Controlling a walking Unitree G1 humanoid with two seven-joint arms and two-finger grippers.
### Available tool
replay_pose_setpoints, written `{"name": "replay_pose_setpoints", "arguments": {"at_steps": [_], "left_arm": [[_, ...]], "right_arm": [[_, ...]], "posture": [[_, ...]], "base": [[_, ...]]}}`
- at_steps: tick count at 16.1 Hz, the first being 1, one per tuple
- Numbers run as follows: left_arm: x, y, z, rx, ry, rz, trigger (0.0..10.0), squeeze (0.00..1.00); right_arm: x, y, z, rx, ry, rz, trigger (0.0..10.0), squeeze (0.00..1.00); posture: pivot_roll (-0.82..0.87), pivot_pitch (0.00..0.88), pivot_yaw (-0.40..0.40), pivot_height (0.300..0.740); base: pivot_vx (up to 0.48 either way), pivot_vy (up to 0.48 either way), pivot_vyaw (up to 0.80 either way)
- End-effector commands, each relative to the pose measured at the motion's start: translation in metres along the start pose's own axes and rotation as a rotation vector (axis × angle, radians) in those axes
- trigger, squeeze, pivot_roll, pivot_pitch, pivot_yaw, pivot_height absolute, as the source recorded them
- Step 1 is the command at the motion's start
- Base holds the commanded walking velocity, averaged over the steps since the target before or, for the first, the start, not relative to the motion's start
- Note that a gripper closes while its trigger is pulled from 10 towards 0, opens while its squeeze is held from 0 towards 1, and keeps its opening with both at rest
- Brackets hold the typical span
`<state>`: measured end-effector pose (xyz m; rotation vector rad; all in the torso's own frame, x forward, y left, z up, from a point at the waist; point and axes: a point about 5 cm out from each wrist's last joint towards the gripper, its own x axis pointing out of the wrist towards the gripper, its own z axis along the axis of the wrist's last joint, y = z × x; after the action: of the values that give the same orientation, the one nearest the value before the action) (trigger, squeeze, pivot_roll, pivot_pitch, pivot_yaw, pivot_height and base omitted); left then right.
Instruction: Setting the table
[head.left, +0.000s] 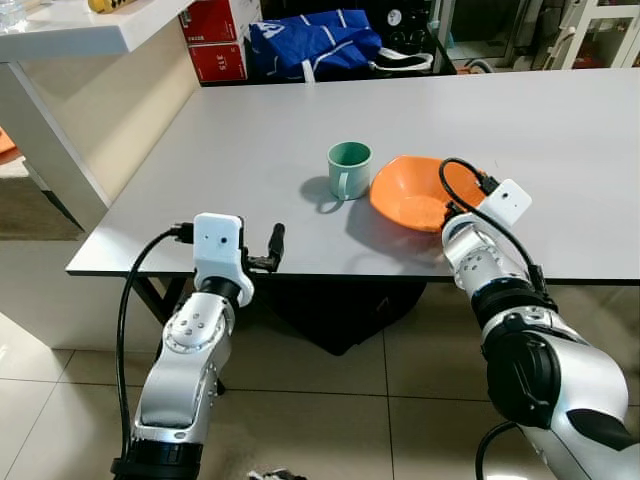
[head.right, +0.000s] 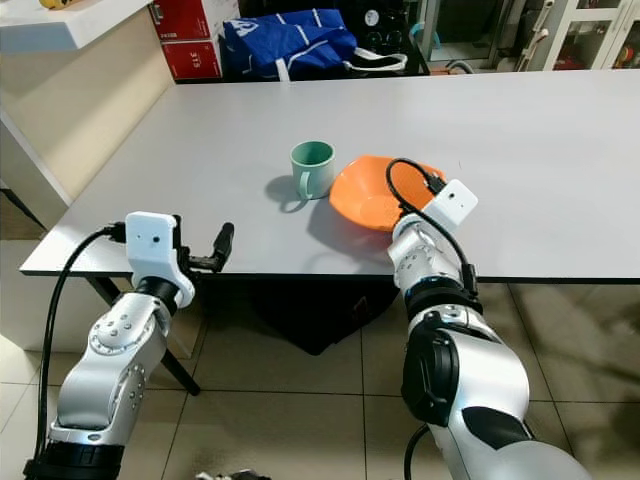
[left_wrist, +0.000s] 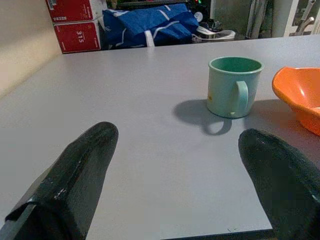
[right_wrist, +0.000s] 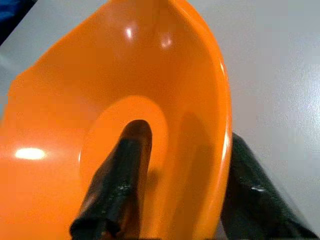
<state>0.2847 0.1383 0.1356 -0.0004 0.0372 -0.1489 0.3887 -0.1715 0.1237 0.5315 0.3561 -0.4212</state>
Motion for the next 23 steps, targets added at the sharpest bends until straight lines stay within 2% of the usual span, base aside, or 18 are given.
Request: {"name": "replay_pose_setpoints", "arguments": {"at_steps": [1, 2, 4, 6, 8, 11, 13, 14, 17, 19, 20, 21, 23], "left_arm": [[-0.002, 0.000, 0.003, 0.001, -0.010, 0.001, 10.0, 1.00], [-0.003, -0.001, 0.004, 0.005, -0.017, -0.003, 10.0, 1.00], [-0.003, -0.001, 0.004, 0.004, -0.021, -0.001, 10.0, 1.00], [-0.002, -0.001, 0.004, 0.005, -0.023, 0.000, 10.0, 1.00], [-0.001, -0.002, 0.003, 0.003, -0.022, -0.002, 10.0, 1.00], [-0.002, -0.002, 0.003, 0.001, -0.020, -0.001, 10.0, 1.00], [-0.002, -0.001, 0.002, -0.001, -0.017, 0.002, 10.0, 1.00], [-0.002, -0.001, 0.002, 0.000, -0.017, 0.002, 10.0, 1.00], [-0.003, 0.001, 0.003, 0.001, -0.022, 0.012, 10.0, 1.00], [-0.003, 0.002, 0.003, 0.000, -0.025, 0.019, 10.0, 1.00], [-0.001, 0.004, 0.004, 0.001, -0.033, 0.025, 10.0, 1.00], [0.000, 0.005, 0.005, 0.004, -0.035, 0.026, 10.0, 1.00], [0.000, 0.008, 0.006, -0.008, -0.042, 0.029, 10.0, 1.00]], "right_arm": [[-0.001, 0.006, 0.007, -0.067, -0.058, 0.035, 10.0, 1.00], [-0.004, 0.017, 0.020, -0.156, -0.165, 0.092, 10.0, 0.00], [-0.010, 0.029, 0.033, -0.240, -0.286, 0.154, 10.0, 0.00], [-0.017, 0.040, 0.039, -0.279, -0.365, 0.218, 10.0, 0.00], [-0.017, 0.042, 0.035, -0.296, -0.355, 0.231, 10.0, 0.00], [-0.012, 0.031, 0.020, -0.284, -0.289, 0.202, 10.0, 0.00], [-0.012, 0.028, 0.017, -0.289, -0.287, 0.200, 10.0, 0.00], [-0.015, 0.032, 0.020, -0.314, -0.328, 0.220, 10.0, 0.00], [-0.032, 0.046, 0.039, -0.415, -0.546, 0.308, 10.0, 0.00], [-0.042, 0.045, 0.048, -0.455, -0.657, 0.319, 10.0, 0.00], [-0.052, 0.036, 0.057, -0.519, -0.777, 0.298, 10.0, 0.00], [-0.056, 0.032, 0.059, -0.547, -0.821, 0.287, 10.0, 0.00], [-0.068, 0.003, 0.062, -0.658, -0.957, 0.200, 10.0, 0.00]], "posture": [[-0.15, 0.000, 0.117, 0.740], [-0.15, 0.000, 0.117, 0.740], [-0.16, 0.000, 0.114, 0.740], [-0.16, 0.000, 0.111, 0.740], [-0.16, 0.000, 0.109, 0.740], [-0.16, 0.000, 0.109, 0.740], [-0.16, 0.000, 0.109, 0.740], [-0.16, 0.000, 0.109, 0.740], [-0.16, 0.000, 0.110, 0.740], [-0.16, 0.000, 0.100, 0.740], [-0.16, 0.000, 0.097, 0.740], [-0.16, 0.000, 0.097, 0.740], [-0.17, 0.000, 0.096, 0.740]], "base": [[0.000, 0.000, 0.00], [0.000, 0.000, 0.00], [0.000, 0.000, 0.00], [0.000, 0.000, 0.00], [0.000, 0.000, 0.00], [0.000, 0.000, 0.00], [0.000, 0.000, 0.00], [0.000, 0.000, 0.00], [0.000, 0.000, 0.00], [0.000, 0.000, 0.00], [0.000, 0.000, 0.00], [0.000, 0.000, 0.00], [0.000, 0.000, 0.00]]}}
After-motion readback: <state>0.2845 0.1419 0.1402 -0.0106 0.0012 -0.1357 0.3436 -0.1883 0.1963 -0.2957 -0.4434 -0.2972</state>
